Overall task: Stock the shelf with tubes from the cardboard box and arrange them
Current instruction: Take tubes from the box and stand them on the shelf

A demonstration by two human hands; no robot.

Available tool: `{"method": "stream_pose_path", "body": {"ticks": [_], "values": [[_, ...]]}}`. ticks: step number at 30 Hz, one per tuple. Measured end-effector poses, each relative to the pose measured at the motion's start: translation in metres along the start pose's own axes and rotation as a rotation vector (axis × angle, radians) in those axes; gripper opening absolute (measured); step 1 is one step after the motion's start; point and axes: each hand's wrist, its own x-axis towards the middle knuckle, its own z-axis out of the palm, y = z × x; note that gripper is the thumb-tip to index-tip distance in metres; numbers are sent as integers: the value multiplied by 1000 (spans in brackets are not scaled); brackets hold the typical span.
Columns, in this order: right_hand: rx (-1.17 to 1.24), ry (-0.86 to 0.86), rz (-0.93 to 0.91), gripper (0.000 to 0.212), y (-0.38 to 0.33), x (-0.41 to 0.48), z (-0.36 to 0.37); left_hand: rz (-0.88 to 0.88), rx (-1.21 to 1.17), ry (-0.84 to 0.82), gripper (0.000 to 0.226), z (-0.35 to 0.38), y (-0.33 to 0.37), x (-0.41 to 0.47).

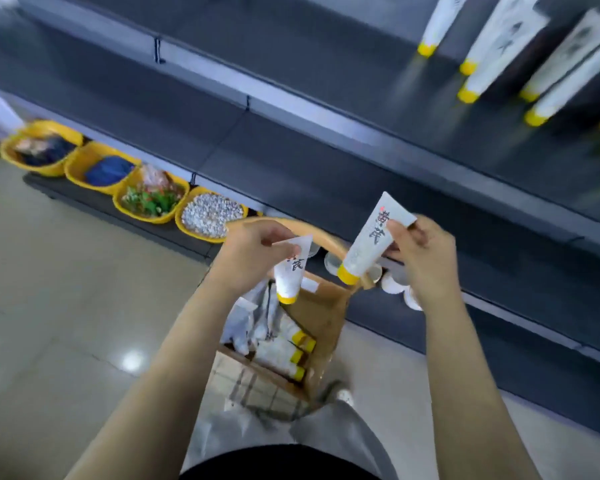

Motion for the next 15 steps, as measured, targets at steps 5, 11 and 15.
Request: {"method": "stream_pose_path", "body": {"ticks": [5,11,15], "values": [[16,154,-151,7,-48,-8,-80,237,-31,21,10,23,96,3],[0,268,-222,7,-55,-14,-184,366,-75,48,5,90,185,-4],[-16,288,-244,9,-45,-10,-265,394,-124,102,4,154,232,-13]]}}
